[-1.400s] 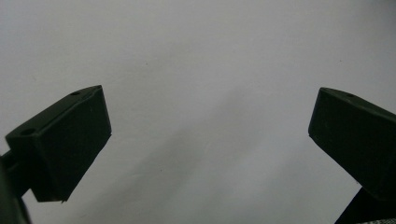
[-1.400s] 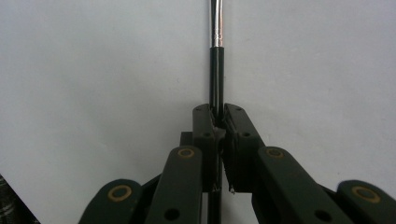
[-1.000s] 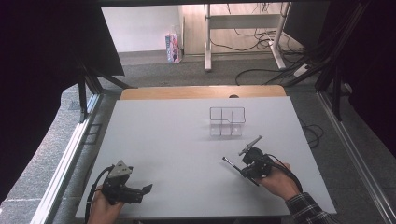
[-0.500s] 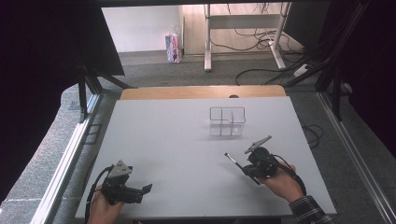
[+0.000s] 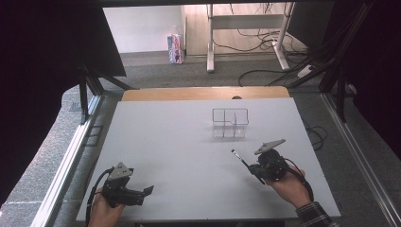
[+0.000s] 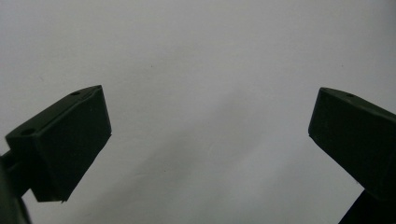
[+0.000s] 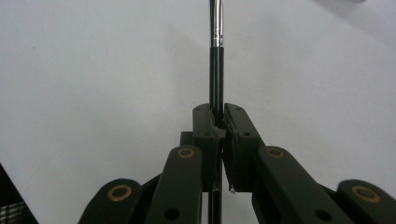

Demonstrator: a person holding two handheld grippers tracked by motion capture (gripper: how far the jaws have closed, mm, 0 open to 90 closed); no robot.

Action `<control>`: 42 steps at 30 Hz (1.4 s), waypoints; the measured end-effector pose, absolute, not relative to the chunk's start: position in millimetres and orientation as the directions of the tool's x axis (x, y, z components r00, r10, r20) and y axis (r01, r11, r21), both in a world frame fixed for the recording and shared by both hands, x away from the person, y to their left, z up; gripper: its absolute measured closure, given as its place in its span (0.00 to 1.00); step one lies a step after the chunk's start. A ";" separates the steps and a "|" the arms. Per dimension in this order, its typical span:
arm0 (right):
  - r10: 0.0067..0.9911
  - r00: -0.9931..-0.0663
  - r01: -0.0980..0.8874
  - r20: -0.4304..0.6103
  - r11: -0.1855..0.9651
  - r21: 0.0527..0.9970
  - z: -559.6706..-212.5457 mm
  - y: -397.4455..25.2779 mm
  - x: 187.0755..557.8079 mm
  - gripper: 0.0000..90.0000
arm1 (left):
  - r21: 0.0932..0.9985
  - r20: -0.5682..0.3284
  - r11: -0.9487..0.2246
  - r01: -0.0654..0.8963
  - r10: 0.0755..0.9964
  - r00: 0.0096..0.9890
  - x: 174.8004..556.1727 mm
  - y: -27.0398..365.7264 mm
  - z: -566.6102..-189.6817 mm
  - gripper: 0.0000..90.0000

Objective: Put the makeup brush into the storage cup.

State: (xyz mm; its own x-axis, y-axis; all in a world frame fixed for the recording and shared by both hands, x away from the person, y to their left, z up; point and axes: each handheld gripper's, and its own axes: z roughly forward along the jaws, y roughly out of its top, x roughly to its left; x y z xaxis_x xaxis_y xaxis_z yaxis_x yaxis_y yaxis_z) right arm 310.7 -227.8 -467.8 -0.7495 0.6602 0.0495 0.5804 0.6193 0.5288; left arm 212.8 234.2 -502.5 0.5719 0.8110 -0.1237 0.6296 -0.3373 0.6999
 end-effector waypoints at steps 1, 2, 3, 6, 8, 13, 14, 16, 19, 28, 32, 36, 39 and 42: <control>0.664 -0.746 0.578 0.044 0.614 0.537 -467.2 -228.7 310.2 0.93 | 0.701 -0.123 -0.338 0.628 0.810 0.573 212.8 234.7 -502.3 0.00; 0.668 -0.743 0.578 0.042 0.608 0.544 -466.7 -229.7 309.8 0.93 | 0.701 -0.123 -0.338 0.628 0.810 0.573 212.8 234.7 -502.3 0.00; 0.668 -0.743 0.578 0.042 0.608 0.544 -466.7 -229.7 309.8 0.93 | 0.702 -0.124 -0.337 0.628 0.810 0.573 212.6 234.8 -502.2 0.00; 0.673 -0.739 0.571 0.030 0.603 0.556 -466.5 -232.8 309.5 0.93 | 0.705 -0.124 -0.335 0.626 0.810 0.573 212.6 235.2 -502.1 0.00; 0.676 -0.736 0.570 0.026 0.598 0.564 -466.7 -234.5 309.7 0.93 | 0.707 -0.125 -0.332 0.625 0.810 0.572 212.5 235.4 -502.1 0.00; 0.691 -0.722 0.565 0.017 0.576 0.591 -464.5 -239.6 309.6 0.93 | 0.719 -0.138 -0.310 0.622 0.813 0.565 212.3 237.1 -501.7 0.00; 0.691 -0.722 0.565 0.017 0.576 0.591 -464.5 -239.6 309.6 0.93 | 0.719 -0.138 -0.310 0.622 0.813 0.565 212.3 237.1 -501.7 0.00; 0.690 -0.724 0.559 0.014 0.575 0.598 -463.5 -240.2 309.0 0.93 | 0.720 -0.142 -0.306 0.623 0.814 0.564 212.2 237.4 -501.6 0.00; 0.685 -0.728 0.547 0.003 0.579 0.605 -462.6 -239.6 308.2 0.93 | 0.720 -0.141 -0.308 0.622 0.813 0.565 212.3 237.4 -501.9 0.00; 0.685 -0.728 0.513 -0.014 0.558 0.652 -456.6 -240.0 305.4 0.93 | 0.722 -0.147 -0.300 0.623 0.814 0.562 212.2 238.2 -501.8 0.00; 0.692 -0.722 0.509 -0.015 0.546 0.665 -454.6 -240.9 305.0 0.93 | 0.722 -0.149 -0.299 0.624 0.814 0.562 212.3 238.3 -501.9 0.00; 0.702 -0.713 0.509 -0.006 0.522 0.685 -451.4 -242.7 304.9 0.93 | 0.722 -0.149 -0.300 0.624 0.813 0.563 212.4 238.2 -501.9 0.00; 0.706 -0.709 0.497 -0.007 0.505 0.706 -448.1 -244.8 304.8 0.93 | 0.721 -0.148 -0.301 0.624 0.813 0.563 212.5 238.1 -502.0 0.00; 0.710 -0.705 0.494 -0.006 0.496 0.714 -446.2 -245.4 304.4 0.93 | 0.721 -0.148 -0.301 0.624 0.813 0.563 212.5 238.1 -502.0 0.00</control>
